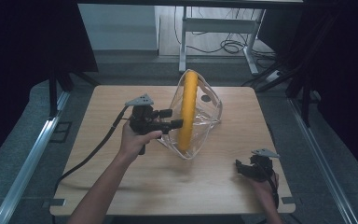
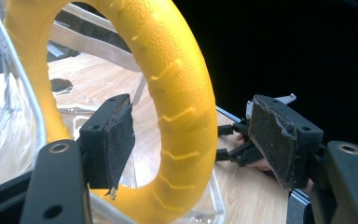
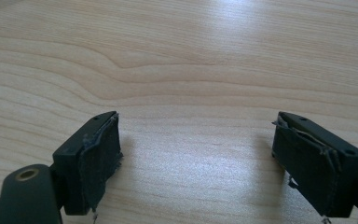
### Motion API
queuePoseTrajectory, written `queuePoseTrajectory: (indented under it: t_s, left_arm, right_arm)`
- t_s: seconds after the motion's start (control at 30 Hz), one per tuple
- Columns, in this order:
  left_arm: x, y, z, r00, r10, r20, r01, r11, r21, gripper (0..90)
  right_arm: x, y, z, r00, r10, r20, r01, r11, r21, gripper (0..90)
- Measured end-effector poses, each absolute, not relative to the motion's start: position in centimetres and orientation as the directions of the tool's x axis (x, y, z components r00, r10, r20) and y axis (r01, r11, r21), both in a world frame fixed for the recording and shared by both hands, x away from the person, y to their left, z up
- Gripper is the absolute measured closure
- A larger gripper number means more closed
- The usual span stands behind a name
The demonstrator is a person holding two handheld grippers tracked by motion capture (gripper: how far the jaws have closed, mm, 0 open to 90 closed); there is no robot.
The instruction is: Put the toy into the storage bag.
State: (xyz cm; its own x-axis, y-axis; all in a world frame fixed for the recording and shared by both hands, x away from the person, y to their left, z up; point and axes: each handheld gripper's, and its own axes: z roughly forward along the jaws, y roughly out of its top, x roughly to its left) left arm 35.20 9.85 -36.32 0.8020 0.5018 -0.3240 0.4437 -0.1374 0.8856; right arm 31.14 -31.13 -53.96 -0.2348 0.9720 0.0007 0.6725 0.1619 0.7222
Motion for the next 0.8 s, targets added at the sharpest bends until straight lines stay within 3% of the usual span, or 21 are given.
queuePoseTrajectory:
  t_s: [0.8]
  left_arm:
    - [32.0, 16.5, -41.4, 0.72, 0.608, -0.335, 0.5, -0.118, 0.858, 31.7]
  right_arm:
    - [31.2, -31.1, -54.0, -0.235, 0.972, -0.002, 0.671, 0.164, 0.723, 15.2]
